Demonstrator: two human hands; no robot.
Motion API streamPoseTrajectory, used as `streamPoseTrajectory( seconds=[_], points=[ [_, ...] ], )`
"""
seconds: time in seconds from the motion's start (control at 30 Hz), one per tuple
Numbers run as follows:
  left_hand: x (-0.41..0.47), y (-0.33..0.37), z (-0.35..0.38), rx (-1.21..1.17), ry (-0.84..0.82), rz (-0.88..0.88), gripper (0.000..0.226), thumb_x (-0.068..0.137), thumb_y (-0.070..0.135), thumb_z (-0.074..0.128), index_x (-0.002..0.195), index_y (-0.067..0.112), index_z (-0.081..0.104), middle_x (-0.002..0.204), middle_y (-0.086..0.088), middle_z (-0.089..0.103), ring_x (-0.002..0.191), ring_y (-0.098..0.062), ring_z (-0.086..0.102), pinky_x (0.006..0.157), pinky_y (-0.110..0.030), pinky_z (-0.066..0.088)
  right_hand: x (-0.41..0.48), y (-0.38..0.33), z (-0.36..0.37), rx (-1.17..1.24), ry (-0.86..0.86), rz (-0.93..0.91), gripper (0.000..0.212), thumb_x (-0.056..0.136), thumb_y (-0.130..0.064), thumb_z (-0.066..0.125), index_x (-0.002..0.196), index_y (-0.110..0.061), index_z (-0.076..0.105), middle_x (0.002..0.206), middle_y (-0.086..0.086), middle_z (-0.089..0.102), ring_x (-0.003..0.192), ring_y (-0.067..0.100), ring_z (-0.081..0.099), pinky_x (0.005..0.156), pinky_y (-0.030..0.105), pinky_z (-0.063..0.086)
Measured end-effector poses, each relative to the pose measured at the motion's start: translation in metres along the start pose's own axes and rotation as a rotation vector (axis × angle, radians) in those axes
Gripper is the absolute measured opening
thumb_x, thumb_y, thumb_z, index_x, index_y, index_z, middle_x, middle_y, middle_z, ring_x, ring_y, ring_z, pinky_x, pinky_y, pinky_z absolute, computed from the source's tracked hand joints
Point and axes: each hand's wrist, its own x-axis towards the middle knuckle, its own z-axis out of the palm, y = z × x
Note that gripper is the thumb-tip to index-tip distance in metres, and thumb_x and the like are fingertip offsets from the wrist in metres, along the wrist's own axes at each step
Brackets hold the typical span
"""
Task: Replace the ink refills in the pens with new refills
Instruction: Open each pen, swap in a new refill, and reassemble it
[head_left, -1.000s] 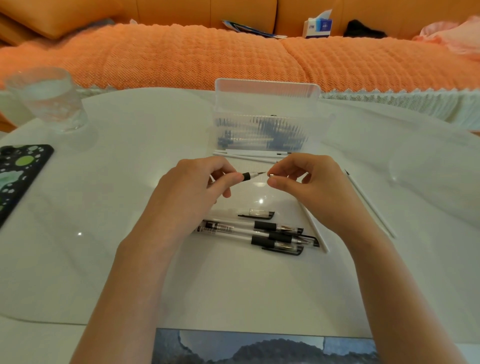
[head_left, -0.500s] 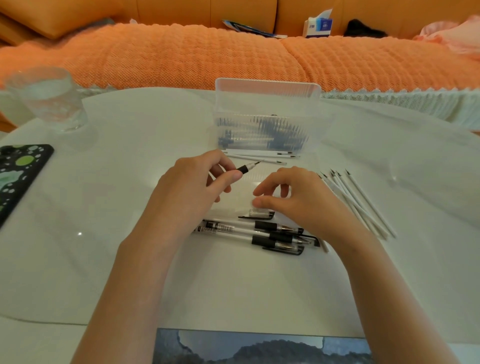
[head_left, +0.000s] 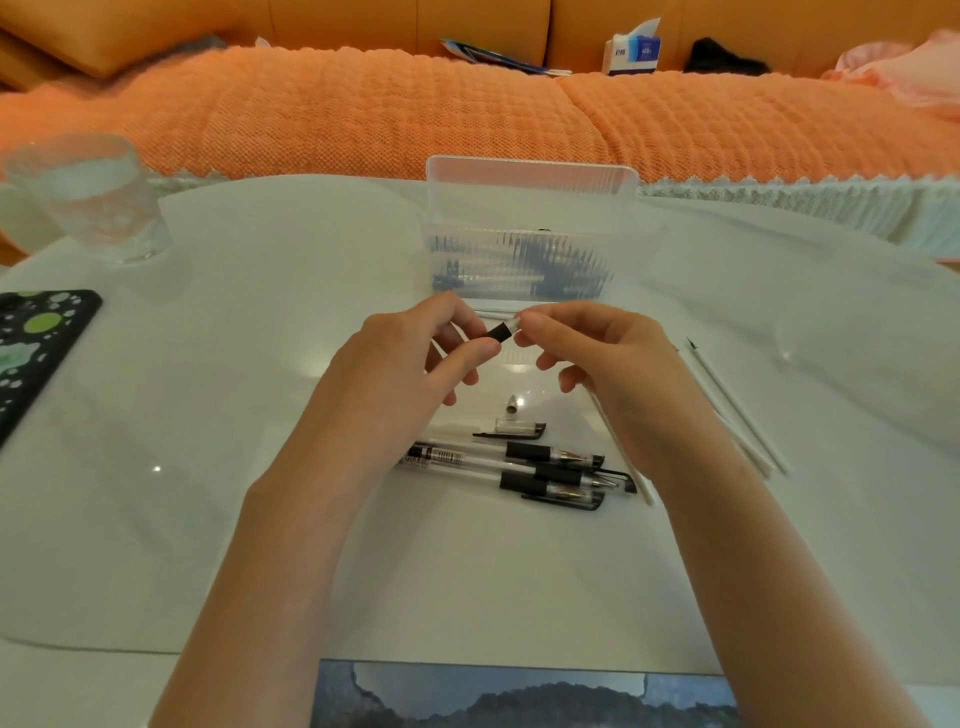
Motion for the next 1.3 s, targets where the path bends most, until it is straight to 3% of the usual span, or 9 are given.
streamPoseTrajectory(
  seconds=[0.13,0.27,0.43,0.53,0.67,0.77,1.03,1.2,1.3],
  points=[
    [0.000,0.000,-0.001,-0.011,-0.009,-0.001,0.011,0.089,0.037,0.057,0.093,0.027,0.060,0.073,0.010,0.066,0.063,-0.008,0.062,0.070,-0.038,0.056,0.001,0.000,0.000,0.072,0.026,-0.006,0.016,0.086,-0.025,0.064,0.096,-0.014,0.071,0.086,-0.001,0.073,0.074,0.007,0.061,0.062,0.021,0.047],
    [0.000,-0.003,-0.001,-0.010,-0.017,-0.010,0.007,0.088,0.037,0.059,0.090,0.030,0.060,0.072,0.012,0.066,0.062,-0.006,0.062,0.068,-0.035,0.055,0.004,-0.007,-0.015,0.289,0.147,-0.051,0.014,0.091,-0.016,0.056,0.091,-0.006,0.065,0.091,0.007,0.074,0.078,0.015,0.067,0.059,0.021,0.047],
    [-0.002,-0.004,-0.003,0.024,-0.045,-0.016,0.006,0.087,0.038,0.060,0.086,0.033,0.060,0.072,0.014,0.065,0.062,-0.003,0.060,0.062,-0.021,0.043,0.007,-0.012,-0.045,0.398,0.380,-0.136,0.012,0.091,-0.011,0.054,0.083,-0.008,0.063,0.069,0.003,0.068,0.060,0.013,0.059,0.055,0.021,0.046],
    [-0.002,-0.004,-0.002,0.023,-0.051,-0.021,0.006,0.087,0.039,0.060,0.086,0.033,0.060,0.072,0.014,0.065,0.062,-0.004,0.060,0.061,-0.021,0.041,0.008,-0.008,-0.056,0.206,0.453,-0.130,0.012,0.090,-0.015,0.058,0.088,-0.006,0.065,0.066,0.001,0.063,0.058,0.010,0.055,0.055,0.018,0.047],
    [-0.002,-0.004,-0.003,0.025,-0.049,-0.020,0.007,0.087,0.039,0.060,0.087,0.032,0.061,0.072,0.014,0.066,0.063,-0.004,0.061,0.061,-0.021,0.041,0.011,0.005,-0.051,-0.279,0.402,-0.106,0.012,0.088,-0.018,0.062,0.089,-0.008,0.067,0.068,0.002,0.066,0.048,0.003,0.053,0.051,0.018,0.046],
    [-0.002,-0.003,-0.003,0.027,-0.052,-0.022,0.008,0.087,0.039,0.060,0.089,0.031,0.062,0.074,0.014,0.066,0.065,-0.005,0.061,0.063,-0.021,0.043,0.014,0.013,-0.044,-0.508,0.379,-0.070,0.009,0.086,-0.019,0.062,0.084,-0.012,0.067,0.070,-0.001,0.065,0.059,0.006,0.057,0.055,0.017,0.043],
    [-0.001,-0.005,-0.004,0.028,-0.048,-0.024,0.006,0.087,0.039,0.060,0.087,0.033,0.061,0.073,0.014,0.066,0.064,-0.003,0.061,0.063,-0.022,0.044,0.017,0.023,-0.041,-0.732,0.387,-0.002,0.012,0.085,-0.021,0.066,0.093,-0.013,0.067,0.085,0.000,0.061,0.078,0.018,0.057,0.068,0.028,0.041],
    [-0.002,-0.006,-0.005,0.018,-0.043,-0.025,0.006,0.087,0.039,0.060,0.087,0.033,0.062,0.073,0.014,0.066,0.064,-0.003,0.061,0.063,-0.022,0.044,0.025,0.020,-0.032,-0.795,0.385,-0.214,0.010,0.089,-0.014,0.061,0.097,-0.016,0.067,0.094,0.000,0.060,0.077,0.012,0.049,0.069,0.023,0.034],
    [-0.002,-0.006,-0.005,0.027,-0.041,-0.026,0.007,0.087,0.039,0.060,0.088,0.032,0.062,0.074,0.014,0.066,0.065,-0.003,0.062,0.064,-0.023,0.045,0.035,0.024,-0.023,-0.848,0.330,-0.286,0.015,0.091,-0.015,0.058,0.102,-0.018,0.068,0.095,-0.003,0.056,0.088,0.011,0.046,0.073,0.023,0.033]
  ],
)
